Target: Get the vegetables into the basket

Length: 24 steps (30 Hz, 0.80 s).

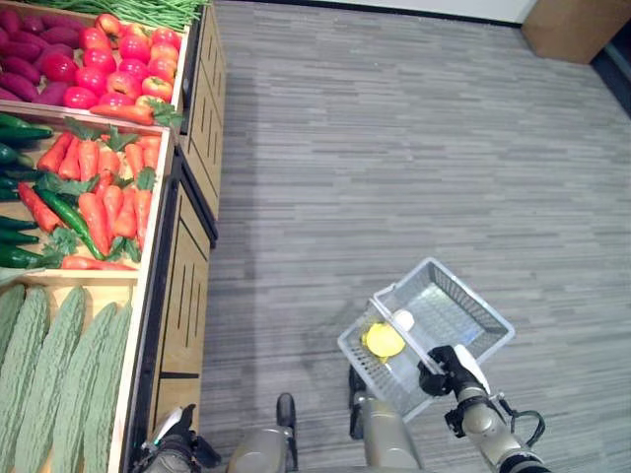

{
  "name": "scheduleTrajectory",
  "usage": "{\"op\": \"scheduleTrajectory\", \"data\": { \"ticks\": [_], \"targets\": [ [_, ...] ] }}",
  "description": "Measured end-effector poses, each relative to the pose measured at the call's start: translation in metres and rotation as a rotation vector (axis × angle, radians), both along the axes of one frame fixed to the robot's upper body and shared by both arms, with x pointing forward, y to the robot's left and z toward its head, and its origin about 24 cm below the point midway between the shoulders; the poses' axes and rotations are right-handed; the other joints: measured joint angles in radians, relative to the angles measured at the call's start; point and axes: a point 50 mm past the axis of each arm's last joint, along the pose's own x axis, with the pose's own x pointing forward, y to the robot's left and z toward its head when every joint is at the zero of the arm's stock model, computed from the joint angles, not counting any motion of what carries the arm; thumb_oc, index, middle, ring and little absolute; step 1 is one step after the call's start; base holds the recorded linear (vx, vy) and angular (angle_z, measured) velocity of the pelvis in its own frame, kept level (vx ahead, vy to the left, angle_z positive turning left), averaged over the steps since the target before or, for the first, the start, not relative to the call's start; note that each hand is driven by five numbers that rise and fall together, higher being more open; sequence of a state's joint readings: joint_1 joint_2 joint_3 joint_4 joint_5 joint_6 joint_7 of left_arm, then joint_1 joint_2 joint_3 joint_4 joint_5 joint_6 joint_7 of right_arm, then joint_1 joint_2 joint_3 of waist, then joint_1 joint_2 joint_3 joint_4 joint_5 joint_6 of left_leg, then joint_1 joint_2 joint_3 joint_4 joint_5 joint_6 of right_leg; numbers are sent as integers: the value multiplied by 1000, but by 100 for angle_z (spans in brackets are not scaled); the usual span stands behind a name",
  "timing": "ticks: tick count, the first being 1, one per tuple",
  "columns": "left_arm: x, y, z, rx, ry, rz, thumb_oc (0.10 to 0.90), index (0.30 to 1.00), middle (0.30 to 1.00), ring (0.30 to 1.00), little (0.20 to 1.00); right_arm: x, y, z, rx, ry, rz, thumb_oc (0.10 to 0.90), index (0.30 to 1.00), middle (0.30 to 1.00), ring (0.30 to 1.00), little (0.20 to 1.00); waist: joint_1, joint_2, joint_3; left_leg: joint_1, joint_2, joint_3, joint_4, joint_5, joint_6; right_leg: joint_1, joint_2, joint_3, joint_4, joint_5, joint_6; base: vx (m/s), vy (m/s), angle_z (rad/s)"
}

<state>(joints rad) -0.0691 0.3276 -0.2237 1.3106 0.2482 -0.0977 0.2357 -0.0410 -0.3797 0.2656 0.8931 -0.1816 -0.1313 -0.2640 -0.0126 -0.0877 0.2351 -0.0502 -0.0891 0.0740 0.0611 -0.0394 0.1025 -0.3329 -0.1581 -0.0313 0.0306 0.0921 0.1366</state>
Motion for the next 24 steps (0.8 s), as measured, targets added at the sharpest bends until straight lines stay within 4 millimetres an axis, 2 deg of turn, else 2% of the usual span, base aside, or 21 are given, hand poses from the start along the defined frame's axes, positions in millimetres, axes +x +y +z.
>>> {"op": "scheduleTrajectory", "data": {
  "ticks": [4,5,6,9,12,13,14,15,17,18,19,20,21,23,24],
  "targets": [
    [-1,-3,-1,-7,-7,0,900,1000,1000,1000,1000,-8,0,-4,6,28,-2,400,300,300,300,300,8,-11,-6,48,-10,-46,-7,-30,-28,42,1,-31,41,31,-24,211,-197,40],
    [-2,-6,-2,-12,-5,5,900,1000,1000,1000,1000,-8,0,-5,6,34,-5,400,300,300,300,300,19,-8,-6,58,-4,-49,-10,-40,-41,50,9,-33,39,61,-44,227,-222,12],
    [-7,-12,-5,-38,-2,48,900,1000,1000,1000,1000,-9,-2,-7,2,49,-8,400,300,300,300,300,21,23,-11,68,37,-69,-6,-63,-76,74,46,-61,29,85,-66,236,-221,15],
    [-12,-17,-8,-64,7,88,900,1000,1000,1000,1000,-6,-2,-5,8,45,1,400,300,300,300,300,22,34,-16,83,101,-98,13,-66,-95,112,107,-92,19,53,-119,236,-201,10],
    [-13,-20,-10,-78,6,104,900,1000,1000,1000,1000,-7,-3,-4,6,40,1,400,300,300,300,300,17,35,-30,101,149,-114,23,-71,-113,139,153,-112,27,10,-139,168,-186,9],
    [-7,-22,-8,-84,-16,98,900,1000,1000,1000,1000,-10,-7,-5,-4,49,-5,400,300,300,300,300,16,29,-38,73,162,-128,81,-72,-136,145,162,-128,32,-3,-151,116,-184,16],
    [-6,-23,-8,-85,-19,96,900,1000,1000,1000,1000,-10,-9,-5,-8,51,-6,400,300,300,300,300,16,29,-39,68,164,-131,91,-73,-141,146,162,-130,34,-5,-154,161,-215,35],
    [3,-22,-6,-85,-39,101,900,1000,1000,1000,1000,-16,-16,-6,-23,71,-18,400,300,300,300,300,8,32,-41,-16,158,-159,246,-69,-163,146,163,-143,46,-48,-158,155,-180,32],
    [9,-22,-4,-90,-64,115,900,1000,1000,1000,1000,-26,-19,-11,-29,107,-33,400,300,300,300,300,27,29,-41,-99,158,-165,413,-61,-194,171,165,-155,33,-57,-180,167,-102,32],
    [10,-22,-4,-91,-67,117,900,1000,1000,1000,1000,-32,-20,-13,-30,123,-38,400,300,300,300,300,25,20,-37,-128,162,-155,425,-73,-211,183,163,-168,15,-65,-193,165,-9,45],
    [15,-22,-2,-89,-81,115,900,1000,1000,1000,1000,-37,-21,-15,-32,138,-43,400,300,300,300,300,21,21,-36,-154,161,-141,367,-72,-213,195,162,-174,-9,-70,-200,210,83,55],
    [24,-22,1,-83,-107,105,900,1000,1000,1000,1000,-39,-21,-16,-36,150,-49,400,300,300,300,300,21,24,-23,-194,163,-125,265,-61,-213,212,166,-180,-26,-62,-188,278,128,40],
    [23,-23,1,-79,-105,103,900,1000,1000,1000,1000,-39,-21,-17,-35,155,-50,400,300,300,300,300,25,20,-15,-198,161,-107,177,-55,-212,231,166,-175,-47,-57,-181,292,159,12],
    [20,-24,-1,-79,-100,99,900,1000,1000,1000,1000,-38,-20,-16,-37,150,-49,400,300,300,300,300,31,16,-12,-212,163,-96,21,11,-214,251,174,-166,-73,-54,-173,226,131,-34],
    [14,-24,-2,-78,-84,96,900,1000,1000,1000,1000,-34,-21,-15,-44,144,-47,400,300,300,300,300,39,39,-9,-235,187,-99,-56,93,-219,261,204,-151,-81,-52,-174,299,203,-65]
  ]
}}
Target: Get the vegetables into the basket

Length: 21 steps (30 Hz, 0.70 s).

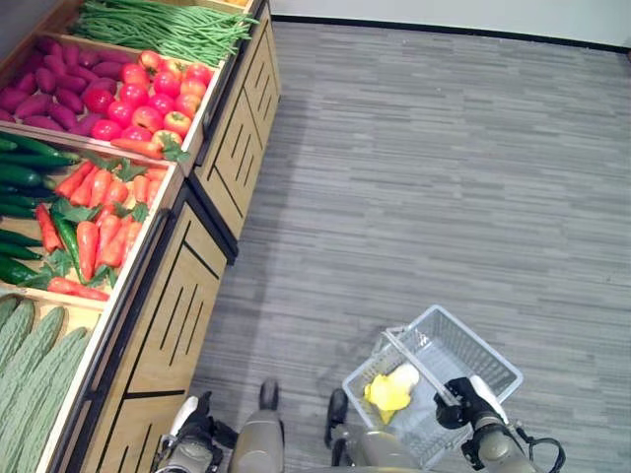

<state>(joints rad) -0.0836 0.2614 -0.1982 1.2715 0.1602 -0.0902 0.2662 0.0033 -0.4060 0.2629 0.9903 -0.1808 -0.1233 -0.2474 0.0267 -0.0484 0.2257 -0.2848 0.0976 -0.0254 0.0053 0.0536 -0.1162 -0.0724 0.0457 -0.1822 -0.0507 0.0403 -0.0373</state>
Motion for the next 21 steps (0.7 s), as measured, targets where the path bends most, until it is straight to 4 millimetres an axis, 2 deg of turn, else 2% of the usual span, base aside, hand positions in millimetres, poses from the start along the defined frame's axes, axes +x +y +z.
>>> {"op": "scheduleTrajectory", "data": {
  "ticks": [1,2,6,8,9,10,12,13,14,15,18,19,20,21],
  "targets": [
    [-3,0,-1,-1,10,3,900,1000,1000,1000,1000,1,0,0,-1,-2,1,400,300,300,300,300,1,8,1,-12,9,-11,2,27,-1,17,19,15,-14,-2,-2,390,271,-73],
    [-5,0,-2,1,20,6,900,1000,1000,1000,1000,-1,1,-1,-1,5,1,400,300,300,300,300,3,14,-2,-9,8,-14,4,39,13,30,31,28,-22,-5,-5,314,289,-50],
    [-8,-2,-3,5,37,-23,900,1000,1000,1000,1000,-12,-2,-6,-8,44,-12,400,300,300,300,300,-2,13,-2,39,-37,11,17,80,77,69,27,64,-3,-33,5,244,259,-31],
    [-7,-3,-3,7,38,-31,900,1000,1000,1000,1000,-14,-1,-7,-7,56,-16,400,300,300,300,300,-16,9,-3,101,-60,41,-26,92,107,64,-1,99,57,-67,46,232,242,-33],
    [-5,-3,-3,8,34,-32,900,1000,1000,1000,1000,-13,0,-7,-5,52,-15,400,300,300,300,300,-20,8,-4,113,-70,45,-24,83,119,62,-12,106,84,-67,47,195,229,-22],
    [-2,-3,-2,7,26,-30,900,1000,1000,1000,1000,-13,0,-7,-3,57,-14,400,300,300,300,300,-18,9,-5,145,-80,59,-22,63,142,56,-27,111,147,-79,66,117,154,-21],
    [0,-2,-1,13,21,-38,900,1000,1000,1000,1000,-11,2,-8,2,57,-14,400,300,300,300,300,-15,12,-18,169,-81,67,-26,44,156,16,-43,115,270,-126,88,154,229,-15],
    [3,2,1,23,9,-39,900,1000,1000,1000,1000,-8,5,-7,9,43,-9,400,300,300,300,300,-16,2,-31,159,-104,65,2,13,177,-19,-82,117,366,-150,109,209,300,3],
    [4,5,2,32,4,-41,900,1000,1000,1000,1000,-7,8,-8,18,42,-14,400,300,300,300,300,-13,-13,-34,166,-118,70,5,6,183,-47,-108,119,447,-177,124,154,195,4],
    [4,8,3,39,6,-40,900,1000,1000,1000,1000,-6,12,-10,29,46,-13,400,300,300,300,300,-8,-22,-41,172,-133,74,10,-10,201,-89,-127,109,532,-175,125,166,166,-1],
    [3,10,3,54,23,-55,900,1000,1000,1000,1000,0,17,-10,38,37,1,400,300,300,300,300,0,-23,-41,205,-149,73,2,-30,227,-161,-146,107,710,-142,130,142,102,-2],
    [0,13,3,60,36,-50,900,1000,1000,1000,1000,1,19,-9,42,33,10,400,300,300,300,300,-3,-22,-41,225,-153,58,-6,-41,243,-200,-151,111,751,-188,134,226,22,22],
    [-5,16,3,69,52,-44,900,1000,1000,1000,1000,3,24,-9,55,22,24,400,300,300,300,300,-6,-24,-41,231,-154,57,-2,-36,235,-243,-150,107,641,-205,139,231,-36,29],
    [-7,16,2,67,56,-44,900,1000,1000,1000,1000,3,24,-9,55,21,24,400,300,300,300,300,-8,-24,-41,237,-155,49,-2,-40,238,-258,-150,101,593,-200,137,295,-65,25]
  ]
}}
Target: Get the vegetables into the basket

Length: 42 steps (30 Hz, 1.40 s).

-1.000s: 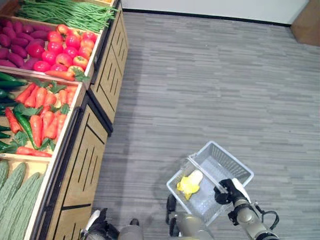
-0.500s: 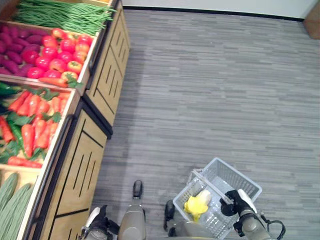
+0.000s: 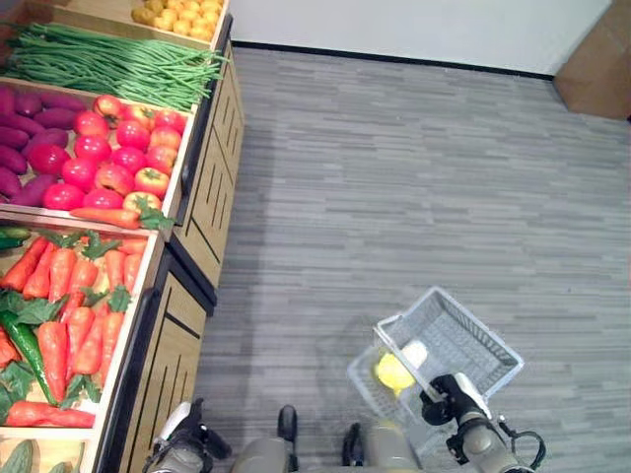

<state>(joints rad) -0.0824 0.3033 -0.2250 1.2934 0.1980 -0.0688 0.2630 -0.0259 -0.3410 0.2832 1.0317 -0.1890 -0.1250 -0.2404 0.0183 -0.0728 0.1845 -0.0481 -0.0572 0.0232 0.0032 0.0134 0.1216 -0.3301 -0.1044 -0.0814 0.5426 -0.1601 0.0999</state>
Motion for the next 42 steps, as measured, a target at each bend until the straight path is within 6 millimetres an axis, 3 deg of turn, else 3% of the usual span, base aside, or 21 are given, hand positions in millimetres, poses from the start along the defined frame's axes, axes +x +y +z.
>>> {"op": "scheduleTrajectory", "data": {
  "ticks": [2,4,5,9,10,12,14,15,17,20,21,22,24,25,26,28,31,33,38,39,42],
  "targets": [
    [-1,0,-1,1,11,4,900,1000,1000,1000,1000,7,1,4,2,-29,11,400,300,300,300,300,-10,1,3,4,4,-35,-3,-27,6,0,14,2,-247,37,7,198,-95,27],
    [-1,0,-1,3,25,8,900,1000,1000,1000,1000,14,4,8,6,-60,21,400,300,300,300,300,-14,-14,12,19,4,-53,0,-37,-12,-9,14,36,-477,155,10,218,-111,36],
    [-3,-1,-2,1,31,10,900,1000,1000,1000,1000,15,3,10,3,-71,22,400,300,300,300,300,-19,-17,16,28,3,-58,2,-37,-24,-2,10,51,-526,196,10,248,-132,39],
    [-4,-1,-2,1,31,9,900,1000,1000,1000,1000,17,4,10,2,-73,22,400,300,300,300,300,-31,-35,15,76,0,-115,12,-84,-63,19,-21,72,-547,262,9,220,-137,48],
    [-6,-1,-3,1,35,10,900,1000,1000,1000,1000,16,6,9,11,-64,28,400,300,300,300,300,-25,-39,11,99,12,-140,18,-117,-93,40,-15,75,-536,310,4,346,-227,52],
    [-10,-6,-6,-16,43,14,900,1000,1000,1000,1000,20,4,11,5,-69,33,400,300,300,300,300,-25,-1,9,116,63,-148,25,-138,-123,61,28,47,-528,331,-21,343,-241,24],
    [-13,-11,-8,-30,48,20,900,1000,1000,1000,1000,22,4,11,0,-66,39,400,300,300,300,300,-26,17,6,126,98,-148,47,-144,-135,85,61,26,-523,338,-37,217,-193,14],
    [-14,-15,-9,-46,45,33,900,1000,1000,1000,1000,21,3,11,0,-61,42,400,300,300,300,300,-24,15,6,121,114,-145,117,-145,-142,122,85,10,-525,341,-88,204,-215,18],
    [-11,-18,-9,-54,34,30,900,1000,1000,1000,1000,27,-1,16,-12,-78,47,400,300,300,300,300,-22,17,4,88,134,-162,188,-134,-161,138,100,-6,-524,303,-92,174,-225,29],
    [14,-19,-2,-50,-26,16,900,1000,1000,1000,1000,18,-15,15,-49,-50,37,400,300,300,300,300,-23,12,5,-56,136,-150,427,-104,-243,161,88,-90,-524,281,-136,113,-148,72],
    [15,-18,-1,-49,-30,19,900,1000,1000,1000,1000,16,-17,14,-53,-40,33,400,300,300,300,300,-16,11,6,-76,140,-131,449,-101,-249,169,87,-108,-515,263,-161,68,-85,86],
    [19,-17,0,-41,-47,16,900,1000,1000,1000,1000,10,-20,12,-64,-26,20,400,300,300,300,300,-19,3,11,-116,166,-63,466,-100,-250,194,84,-152,-530,249,-180,55,-38,91],
    [24,-13,4,-23,-73,9,900,1000,1000,1000,1000,1,-20,9,-63,-7,12,400,300,300,300,300,-30,2,13,-164,194,33,365,-101,-245,212,82,-215,-558,244,-182,125,78,111],
    [27,-10,6,-11,-80,5,900,1000,1000,1000,1000,-1,-20,8,-61,-4,9,400,300,300,300,300,-37,15,15,-196,213,128,195,-77,-233,214,85,-256,-579,231,-159,234,190,89],
    [28,-8,7,-6,-81,6,900,1000,1000,1000,1000,0,-18,7,-57,-2,9,400,300,300,300,300,-32,12,21,-198,217,140,105,-43,-239,214,93,-259,-582,231,-153,247,201,57],
    [17,-6,4,-3,-49,15,900,1000,1000,1000,1000,4,-14,6,-48,-6,10,400,300,300,300,300,-28,16,23,-192,215,117,29,-2,-233,217,110,-247,-583,228,-148,163,156,-23],
    [2,-18,-5,-33,-3,25,900,1000,1000,1000,1000,8,-15,8,-51,-14,9,400,300,300,300,300,-31,25,39,-161,177,91,52,26,-190,243,120,-211,-576,220,-134,159,245,-48],
    [6,-17,-4,-28,-5,20,900,1000,1000,1000,1000,4,-14,6,-49,-2,5,400,300,300,300,300,-34,16,50,-156,160,102,51,49,-162,236,97,-202,-546,205,-111,153,264,-4],
    [16,-13,1,-18,-43,-9,900,1000,1000,1000,1000,-4,-17,3,-53,25,-14,400,300,300,300,300,-32,12,50,-114,64,128,39,27,-86,193,-18,-134,-396,147,-57,128,183,4],
    [21,-6,5,2,-60,-12,900,1000,1000,1000,1000,-1,-12,2,-41,21,-14,400,300,300,300,300,-28,8,49,-111,51,122,40,28,-65,182,-32,-97,-363,146,-56,137,202,24],
    [25,2,10,22,-76,-13,900,1000,1000,1000,1000,5,-8,0,-43,38,-13,400,300,300,300,300,4,-1,43,-78,40,119,25,20,-48,168,-42,-88,-282,152,-40,114,159,9]
  ]
}}
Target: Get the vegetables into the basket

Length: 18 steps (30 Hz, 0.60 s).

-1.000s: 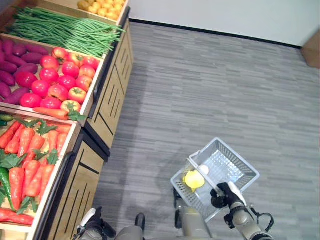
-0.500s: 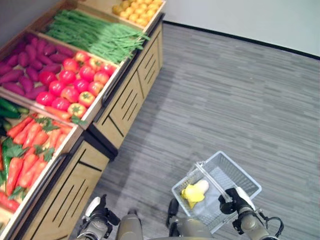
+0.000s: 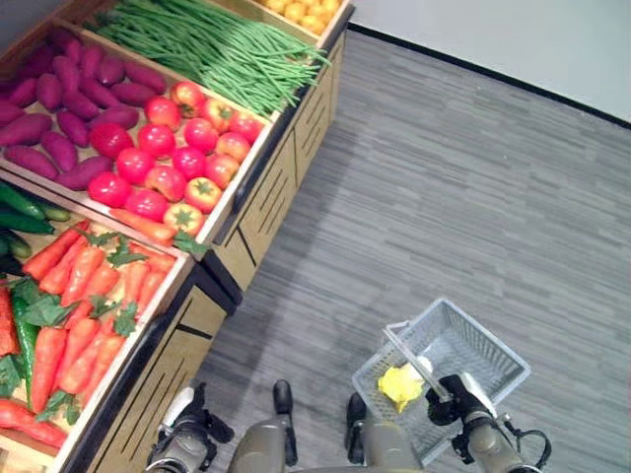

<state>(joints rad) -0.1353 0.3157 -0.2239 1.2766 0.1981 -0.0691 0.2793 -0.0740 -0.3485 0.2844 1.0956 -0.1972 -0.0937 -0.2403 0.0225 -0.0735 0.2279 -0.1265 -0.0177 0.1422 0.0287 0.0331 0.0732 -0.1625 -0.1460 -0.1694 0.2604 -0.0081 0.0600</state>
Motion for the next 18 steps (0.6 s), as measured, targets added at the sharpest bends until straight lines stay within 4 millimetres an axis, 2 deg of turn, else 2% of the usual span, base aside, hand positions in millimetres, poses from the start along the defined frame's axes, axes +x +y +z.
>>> {"op": "scheduleTrajectory", "data": {
  "ticks": [3,4,5,6,7,8,9,10,11,12,14,15,16,17,18],
  "targets": [
    [0,1,0,1,-2,-1,900,1000,1000,1000,1000,2,0,0,-2,2,-1,400,300,300,300,300,7,0,-2,25,-6,-33,-2,-10,14,-22,-5,17,110,2,6,115,67,26],
    [-1,0,0,-3,2,-2,900,1000,1000,1000,1000,1,0,-1,-1,8,-4,400,300,300,300,300,8,1,-6,37,-9,-55,-7,-16,24,-47,-4,37,165,-13,24,136,40,36],
    [-2,-1,-1,-7,7,0,900,1000,1000,1000,1000,1,0,-1,2,10,-5,400,300,300,300,300,6,3,-15,48,-10,-73,-23,-23,37,-77,9,74,236,-42,43,112,-25,48],
    [-9,1,-3,-6,28,9,900,1000,1000,1000,1000,0,3,-3,9,14,-3,400,300,300,300,300,-5,2,-27,50,-8,-93,-35,-10,32,-90,35,131,231,-63,52,118,-52,69],
    [-11,1,-4,-6,36,10,900,1000,1000,1000,1000,-1,6,-4,15,19,2,400,300,300,300,300,-14,-4,-36,53,-15,-117,-38,-2,26,-94,43,142,200,-68,53,195,-116,65],
    [-14,2,-5,-12,46,14,900,1000,1000,1000,1000,-3,9,-6,23,27,0,400,300,300,300,300,-7,-13,-42,58,-23,-133,-42,-8,32,-111,44,146,167,-69,51,201,-136,70],
    [-17,-1,-7,-27,56,31,900,1000,1000,1000,1000,-2,9,-6,24,28,-7,400,300,300,300,300,-14,-1,-44,61,-20,-176,-44,-15,35,-110,78,187,80,-73,44,283,-267,103],
    [-17,-4,-9,-45,66,60,900,1000,1000,1000,1000,-7,8,-9,19,52,-15,400,300,300,300,300,-23,25,-43,62,-6,-244,-44,-12,14,-104,134,297,-93,-62,44,277,-310,144],
    [-13,-6,-8,-66,52,107,900,1000,1000,1000,1000,-12,7,-11,14,69,-18,400,300,300,300,300,-36,34,-41,56,-3,-302,-27,-9,-8,-88,158,367,-175,-47,43,287,-339,201],
    [-9,-7,-8,-79,40,144,900,1000,1000,1000,1000,-18,6,-13,-1,99,2,400,300,300,300,300,-54,36,-39,51,-13,-375,-5,-17,-17,-74,159,397,-240,-5,38,213,-293,193],
    [-14,-4,-8,-84,35,167,900,1000,1000,1000,1000,-28,6,-17,8,127,-18,400,300,300,300,300,-38,8,-56,69,-36,-459,-6,-31,-44,-78,131,377,-250,73,23,212,-376,187],
    [-20,0,-9,-74,40,162,900,1000,1000,1000,1000,-33,8,-20,15,149,-29,400,300,300,300,300,-29,-13,-72,86,-32,-513,-7,-61,-65,-77,116,310,-205,126,-7,271,-570,135],
    [-21,0,-9,-74,42,160,900,1000,1000,1000,1000,-33,8,-20,14,151,-32,400,300,300,300,300,-27,-8,-73,88,-23,-514,0,-70,-76,-79,125,298,-197,119,-18,234,-456,94],
    [-41,3,-14,-61,100,175,900,1000,1000,1000,1000,-17,9,-15,24,103,-26,400,300,300,300,300,-15,11,-77,81,44,-482,22,-90,-101,-72,181,267,-197,102,-45,135,-360,16],
    [-48,3,-15,-61,123,174,900,1000,1000,1000,1000,-13,10,-13,27,93,-20,400,300,300,300,300,-13,11,-78,74,58,-472,40,-91,-106,-69,194,258,-200,99,-55,74,-206,20]
  ]
}}
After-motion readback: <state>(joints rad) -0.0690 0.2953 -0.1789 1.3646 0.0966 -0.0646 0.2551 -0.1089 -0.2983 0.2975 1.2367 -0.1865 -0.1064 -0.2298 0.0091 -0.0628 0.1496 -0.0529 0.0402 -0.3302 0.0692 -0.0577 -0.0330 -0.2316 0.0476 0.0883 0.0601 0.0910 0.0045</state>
